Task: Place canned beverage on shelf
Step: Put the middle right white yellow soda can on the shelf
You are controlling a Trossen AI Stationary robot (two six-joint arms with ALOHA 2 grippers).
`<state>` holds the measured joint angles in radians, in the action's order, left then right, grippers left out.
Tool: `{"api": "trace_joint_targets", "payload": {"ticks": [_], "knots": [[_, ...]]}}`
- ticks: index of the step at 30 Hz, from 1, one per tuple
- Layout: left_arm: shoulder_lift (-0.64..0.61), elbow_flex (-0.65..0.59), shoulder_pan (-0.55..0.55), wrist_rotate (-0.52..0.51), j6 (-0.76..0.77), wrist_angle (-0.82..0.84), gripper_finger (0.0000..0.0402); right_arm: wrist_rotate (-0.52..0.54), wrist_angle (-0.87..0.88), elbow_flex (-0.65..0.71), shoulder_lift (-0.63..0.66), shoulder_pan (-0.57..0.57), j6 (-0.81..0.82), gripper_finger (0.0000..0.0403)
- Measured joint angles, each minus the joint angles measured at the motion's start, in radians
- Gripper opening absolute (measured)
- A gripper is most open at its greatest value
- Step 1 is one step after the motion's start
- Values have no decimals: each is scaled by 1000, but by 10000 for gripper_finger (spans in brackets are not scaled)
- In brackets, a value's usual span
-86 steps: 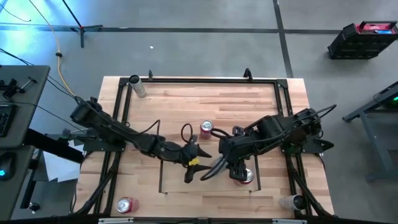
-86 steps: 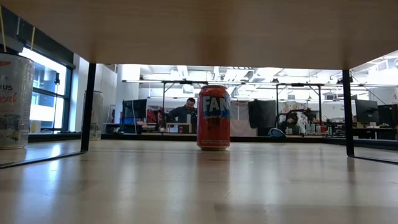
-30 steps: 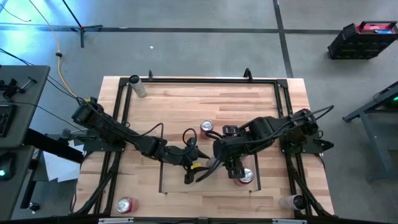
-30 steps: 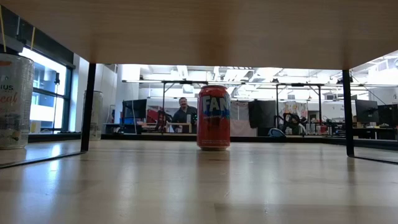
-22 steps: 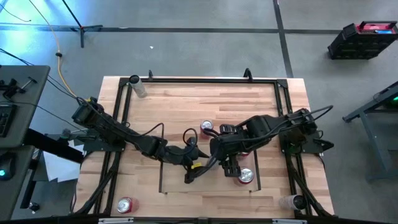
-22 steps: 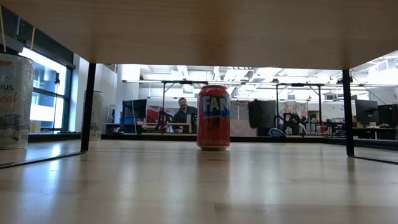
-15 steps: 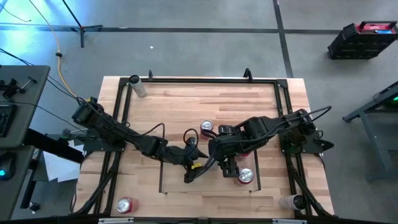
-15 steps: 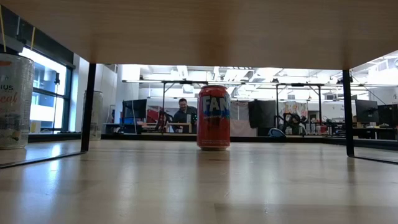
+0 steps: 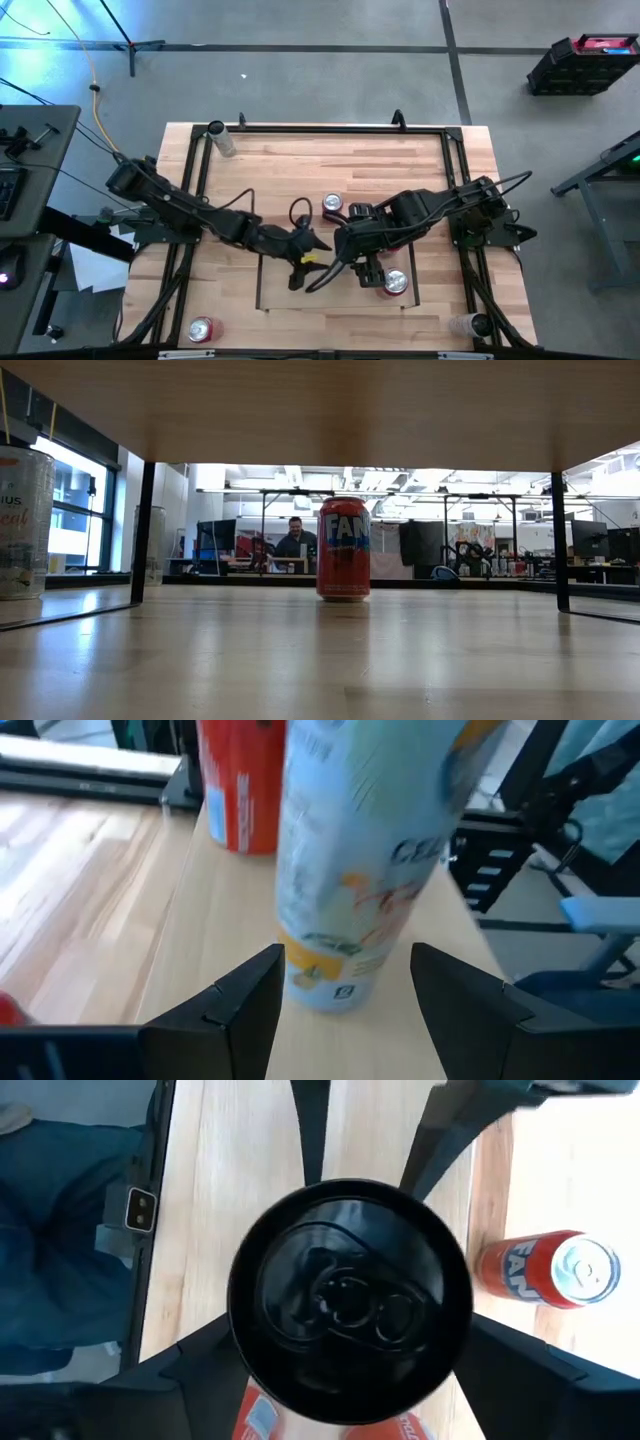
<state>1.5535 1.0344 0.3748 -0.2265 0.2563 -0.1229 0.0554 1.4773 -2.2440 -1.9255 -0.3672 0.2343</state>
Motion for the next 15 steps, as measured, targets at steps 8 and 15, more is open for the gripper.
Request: {"api": "trace_joint_targets", "payload": {"ticks": [8, 15], "knots": [[-17, 0, 21, 0, -24, 8, 209, 15, 1, 0, 11, -6, 11, 312], [-17, 0, 56, -10, -71, 4, 210, 27, 33, -1, 39, -35, 30, 312]]}}
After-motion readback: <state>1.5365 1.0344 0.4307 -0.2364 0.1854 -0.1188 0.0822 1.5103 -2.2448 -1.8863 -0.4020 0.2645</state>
